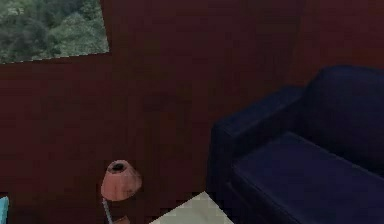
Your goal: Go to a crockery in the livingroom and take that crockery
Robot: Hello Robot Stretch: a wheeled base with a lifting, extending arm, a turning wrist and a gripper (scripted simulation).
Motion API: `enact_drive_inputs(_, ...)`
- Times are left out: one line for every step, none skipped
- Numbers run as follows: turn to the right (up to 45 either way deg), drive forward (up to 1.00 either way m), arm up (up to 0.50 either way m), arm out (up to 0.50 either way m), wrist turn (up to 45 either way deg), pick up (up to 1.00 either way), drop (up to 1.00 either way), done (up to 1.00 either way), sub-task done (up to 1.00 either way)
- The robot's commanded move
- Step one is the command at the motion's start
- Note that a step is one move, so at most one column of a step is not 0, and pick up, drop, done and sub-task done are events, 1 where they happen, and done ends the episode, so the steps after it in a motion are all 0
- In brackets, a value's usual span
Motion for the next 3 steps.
enact_drive_inputs(-33.0, 0.00, 0.00, 0.00, 0.0, 0.00, 0.00, 0.00, 0.00)
enact_drive_inputs(0.0, 0.15, 0.00, 0.00, 0.0, 0.00, 0.00, 0.00, 0.00)
enact_drive_inputs(-45.0, 0.00, 0.00, 0.00, 0.0, 0.00, 0.00, 0.00, 0.00)
